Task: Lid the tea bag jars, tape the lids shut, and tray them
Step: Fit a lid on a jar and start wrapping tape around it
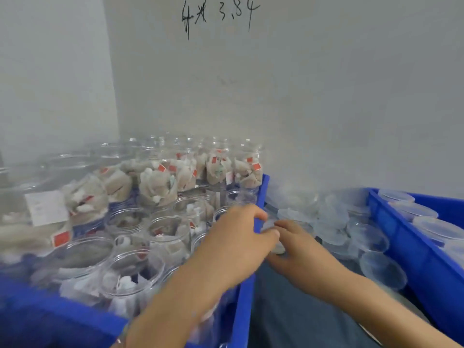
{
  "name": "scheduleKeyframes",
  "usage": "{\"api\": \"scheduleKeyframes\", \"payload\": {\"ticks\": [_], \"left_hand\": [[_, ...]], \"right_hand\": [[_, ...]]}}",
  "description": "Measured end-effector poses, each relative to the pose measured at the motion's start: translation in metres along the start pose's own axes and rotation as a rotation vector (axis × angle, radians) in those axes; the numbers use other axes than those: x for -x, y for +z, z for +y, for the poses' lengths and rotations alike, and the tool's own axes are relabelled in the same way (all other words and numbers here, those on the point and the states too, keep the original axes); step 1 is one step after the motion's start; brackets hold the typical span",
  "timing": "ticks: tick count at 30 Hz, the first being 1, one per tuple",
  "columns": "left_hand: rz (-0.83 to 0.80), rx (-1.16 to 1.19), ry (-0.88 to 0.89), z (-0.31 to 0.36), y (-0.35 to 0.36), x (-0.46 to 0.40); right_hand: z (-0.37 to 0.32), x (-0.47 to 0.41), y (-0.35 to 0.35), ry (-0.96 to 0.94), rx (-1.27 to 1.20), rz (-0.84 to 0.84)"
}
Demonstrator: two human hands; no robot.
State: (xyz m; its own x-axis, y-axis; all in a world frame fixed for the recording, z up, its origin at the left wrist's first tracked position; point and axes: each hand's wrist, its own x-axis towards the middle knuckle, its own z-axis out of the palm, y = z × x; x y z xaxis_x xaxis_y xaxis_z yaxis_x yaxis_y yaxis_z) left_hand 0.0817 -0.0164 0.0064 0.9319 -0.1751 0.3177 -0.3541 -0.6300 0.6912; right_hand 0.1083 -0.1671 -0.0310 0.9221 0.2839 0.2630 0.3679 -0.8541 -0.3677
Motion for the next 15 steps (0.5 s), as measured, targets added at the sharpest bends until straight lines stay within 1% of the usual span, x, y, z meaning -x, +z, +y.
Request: {"api": "scheduleKeyframes", "payload": {"ticks": [2,3,5,7,10,11,13,15], "left_hand": [[-0.145,0.062,-0.092,-0.002,-0.018,-0.018],[-0.183,0.063,-0.114,-0.002,-0.025,-0.028],[-0.209,0.023,-0.116,-0.001,-0.035,-0.05],[-0.227,0.071,-0.124,-0.004,-0.038,-0.071],[-0.211,0.137,-0.141,-0.014,-0.033,-0.107],[-0.175,0.095,-0.12,-0.019,-0.03,-0.119],[-0.1,-0.081,-0.045,-0.03,-0.023,-0.143],[-0.016,-0.386,0.082,-0.039,-0.019,-0.171]], "right_hand": [[-0.005,-0.015,0.006,-0.017,-0.012,0.008],[-0.005,-0.024,0.008,-0.016,-0.022,0.012],[-0.003,-0.044,0.011,0.01,-0.014,0.024],[0.004,-0.063,0.014,0.041,0.053,0.021],[0.023,-0.089,0.013,0.094,0.139,-0.005],[0.029,-0.096,0.012,0.123,0.139,-0.008],[0.041,-0.107,0.009,0.174,0.116,0.014],[0.051,-0.115,0.009,0.195,0.093,0.038]]}}
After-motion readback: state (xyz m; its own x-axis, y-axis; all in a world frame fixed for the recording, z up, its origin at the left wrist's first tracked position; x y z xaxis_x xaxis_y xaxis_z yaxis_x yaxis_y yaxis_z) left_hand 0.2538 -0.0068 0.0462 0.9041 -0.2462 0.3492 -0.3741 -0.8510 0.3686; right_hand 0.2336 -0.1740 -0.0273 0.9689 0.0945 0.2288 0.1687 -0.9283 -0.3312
